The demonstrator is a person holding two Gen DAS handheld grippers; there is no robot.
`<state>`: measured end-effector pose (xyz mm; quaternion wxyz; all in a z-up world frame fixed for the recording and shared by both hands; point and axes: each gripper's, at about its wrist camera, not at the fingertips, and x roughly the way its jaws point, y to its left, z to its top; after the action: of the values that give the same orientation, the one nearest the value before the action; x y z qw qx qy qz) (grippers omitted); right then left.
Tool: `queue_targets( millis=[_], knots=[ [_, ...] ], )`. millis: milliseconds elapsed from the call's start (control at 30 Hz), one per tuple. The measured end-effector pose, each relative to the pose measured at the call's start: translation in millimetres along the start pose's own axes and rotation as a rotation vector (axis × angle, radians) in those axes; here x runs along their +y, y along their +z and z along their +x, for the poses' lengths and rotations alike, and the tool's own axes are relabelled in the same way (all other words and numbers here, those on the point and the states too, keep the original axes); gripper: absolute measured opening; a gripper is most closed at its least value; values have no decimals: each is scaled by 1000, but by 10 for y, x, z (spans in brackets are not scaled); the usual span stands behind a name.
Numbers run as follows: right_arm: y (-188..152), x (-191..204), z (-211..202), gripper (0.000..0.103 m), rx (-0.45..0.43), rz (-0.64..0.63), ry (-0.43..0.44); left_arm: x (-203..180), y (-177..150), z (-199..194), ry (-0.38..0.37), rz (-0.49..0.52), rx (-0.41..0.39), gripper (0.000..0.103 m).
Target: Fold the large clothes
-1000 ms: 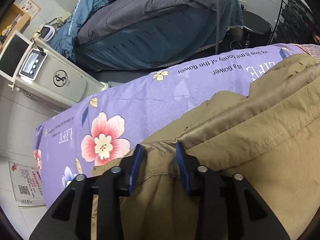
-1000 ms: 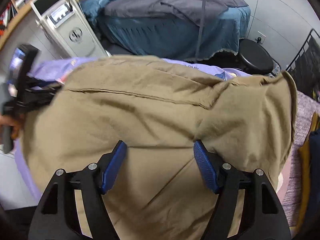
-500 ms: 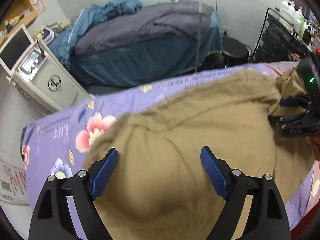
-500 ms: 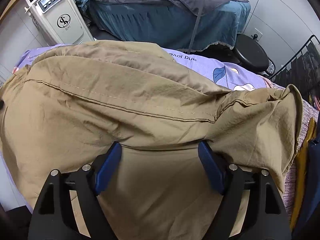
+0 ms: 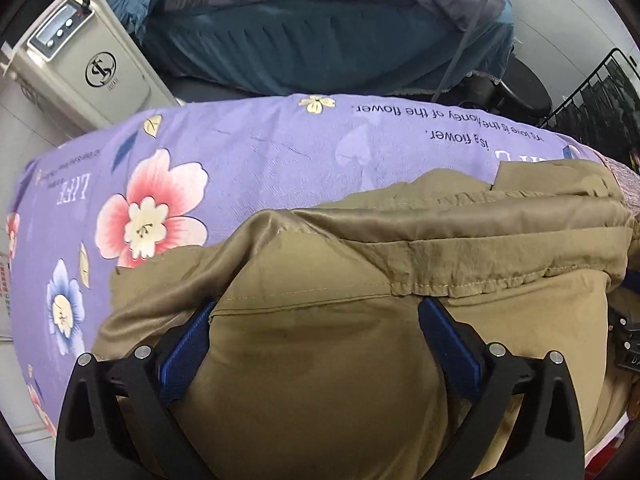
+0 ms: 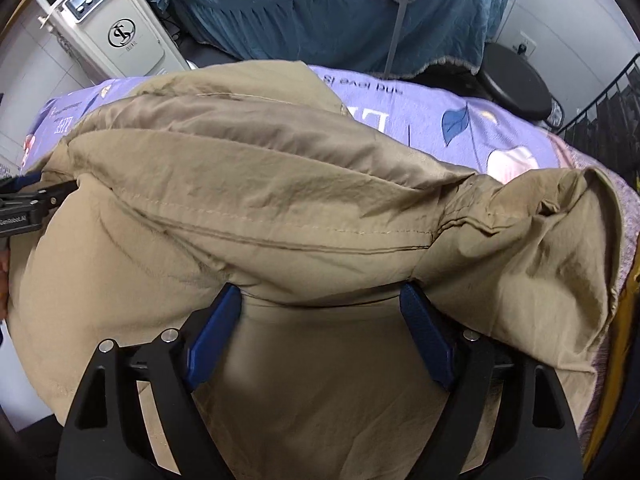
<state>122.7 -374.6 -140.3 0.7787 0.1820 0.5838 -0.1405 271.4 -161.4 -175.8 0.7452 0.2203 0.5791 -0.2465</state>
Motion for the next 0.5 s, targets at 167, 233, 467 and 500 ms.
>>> queue_targets(
  millis=[167, 233, 467, 500],
  knots=[
    [20, 5, 97, 83, 0, -4, 2, -3, 7, 144, -11, 25, -5, 99],
    [28, -4, 142, 83, 3, 0, 3, 13, 23, 190, -20, 22, 0, 99],
    [42, 4, 212, 84, -13, -12, -11, -75, -14, 242, 23, 40, -56, 99],
    [35, 8, 215, 84, -21, -15, -12, -82, -24, 244, 25, 39, -67, 99]
  ],
)
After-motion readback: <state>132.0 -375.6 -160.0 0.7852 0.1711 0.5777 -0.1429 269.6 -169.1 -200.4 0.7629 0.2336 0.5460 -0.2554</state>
